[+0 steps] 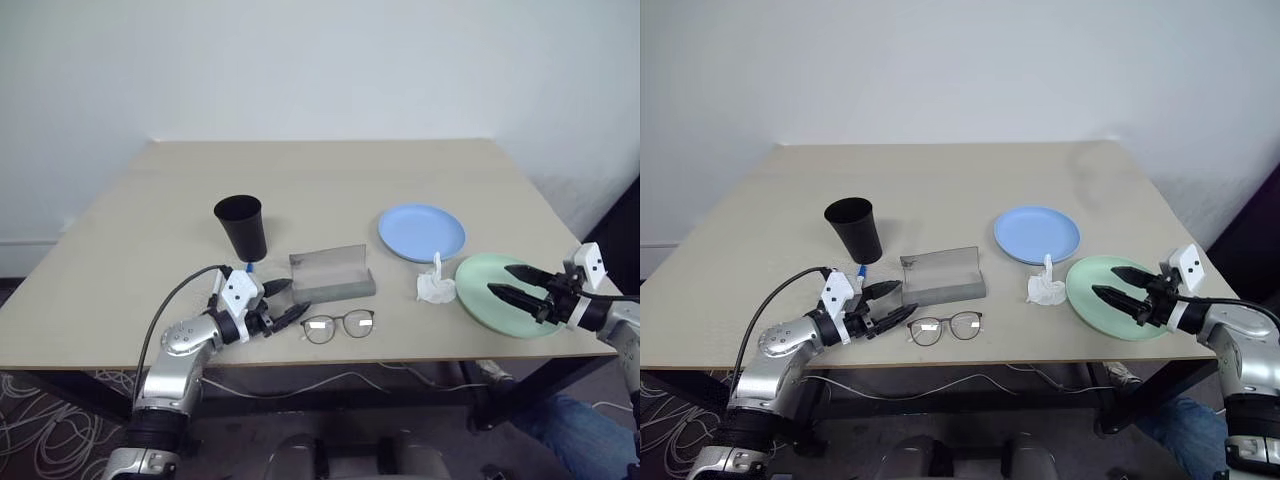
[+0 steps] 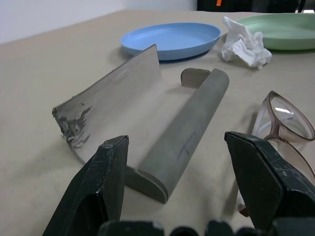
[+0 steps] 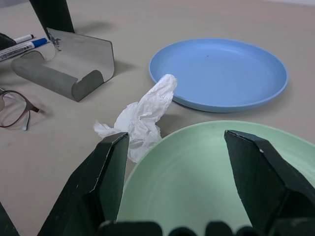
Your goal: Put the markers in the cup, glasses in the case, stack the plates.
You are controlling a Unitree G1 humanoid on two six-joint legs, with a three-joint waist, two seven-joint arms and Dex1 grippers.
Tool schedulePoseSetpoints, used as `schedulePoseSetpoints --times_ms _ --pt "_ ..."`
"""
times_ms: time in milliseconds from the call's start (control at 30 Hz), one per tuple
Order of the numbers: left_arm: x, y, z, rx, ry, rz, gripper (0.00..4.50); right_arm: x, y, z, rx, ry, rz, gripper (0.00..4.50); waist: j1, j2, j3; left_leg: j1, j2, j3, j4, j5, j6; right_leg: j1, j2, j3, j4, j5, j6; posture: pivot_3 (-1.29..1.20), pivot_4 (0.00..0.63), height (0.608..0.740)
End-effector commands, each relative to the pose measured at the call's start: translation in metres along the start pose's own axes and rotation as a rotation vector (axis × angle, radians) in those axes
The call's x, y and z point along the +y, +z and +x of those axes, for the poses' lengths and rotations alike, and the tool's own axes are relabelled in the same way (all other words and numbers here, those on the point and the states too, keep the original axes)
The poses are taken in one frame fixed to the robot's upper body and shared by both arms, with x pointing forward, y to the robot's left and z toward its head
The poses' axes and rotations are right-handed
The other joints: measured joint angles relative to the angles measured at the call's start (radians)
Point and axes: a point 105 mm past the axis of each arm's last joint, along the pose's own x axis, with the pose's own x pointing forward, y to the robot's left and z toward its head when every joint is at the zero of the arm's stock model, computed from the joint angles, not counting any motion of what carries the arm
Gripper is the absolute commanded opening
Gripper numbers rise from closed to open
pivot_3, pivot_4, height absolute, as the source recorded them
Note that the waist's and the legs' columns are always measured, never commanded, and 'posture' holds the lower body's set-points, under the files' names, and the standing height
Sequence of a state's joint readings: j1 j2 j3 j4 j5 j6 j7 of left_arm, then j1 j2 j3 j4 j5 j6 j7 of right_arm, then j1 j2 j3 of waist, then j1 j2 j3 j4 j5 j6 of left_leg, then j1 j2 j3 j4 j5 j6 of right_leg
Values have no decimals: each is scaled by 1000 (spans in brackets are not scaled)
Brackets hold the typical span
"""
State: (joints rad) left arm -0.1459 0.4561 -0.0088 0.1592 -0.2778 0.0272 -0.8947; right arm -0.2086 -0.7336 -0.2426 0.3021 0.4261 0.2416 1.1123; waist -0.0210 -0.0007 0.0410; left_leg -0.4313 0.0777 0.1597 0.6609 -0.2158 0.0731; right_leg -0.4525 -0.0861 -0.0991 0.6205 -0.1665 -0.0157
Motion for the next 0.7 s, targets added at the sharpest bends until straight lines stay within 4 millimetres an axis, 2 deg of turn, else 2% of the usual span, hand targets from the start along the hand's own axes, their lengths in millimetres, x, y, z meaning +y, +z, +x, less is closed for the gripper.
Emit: schedulePoseSetpoints --times_ms 33,267,500,700 --pt "2 10 0 -26 3 40 3289 -2 12 -1 -24 -2 -50 3361 0 0 0 0 0 0 0 0 0 0 0 0 0 0 0 0 0 740" --pt "-6 18 6 -58 -16 31 3289 0 7 -2 -21 -21 -55 3361 1 0 0 0 0 -1 0 0 0 0 0 -1 0 0 0 0 0 740" --pt "-15 17 11 -55 -58 19 3289 5 2 -7 5 -36 -66 3361 0 1 1 0 0 -1 0 0 0 0 0 -1 -1 0 0 0 0 740" --pt "-15 14 13 -61 -58 6 3289 12 7 -5 24 -42 -98 3361 0 2 1 0 0 -1 0 0 0 0 0 -1 -1 0 0 0 0 740"
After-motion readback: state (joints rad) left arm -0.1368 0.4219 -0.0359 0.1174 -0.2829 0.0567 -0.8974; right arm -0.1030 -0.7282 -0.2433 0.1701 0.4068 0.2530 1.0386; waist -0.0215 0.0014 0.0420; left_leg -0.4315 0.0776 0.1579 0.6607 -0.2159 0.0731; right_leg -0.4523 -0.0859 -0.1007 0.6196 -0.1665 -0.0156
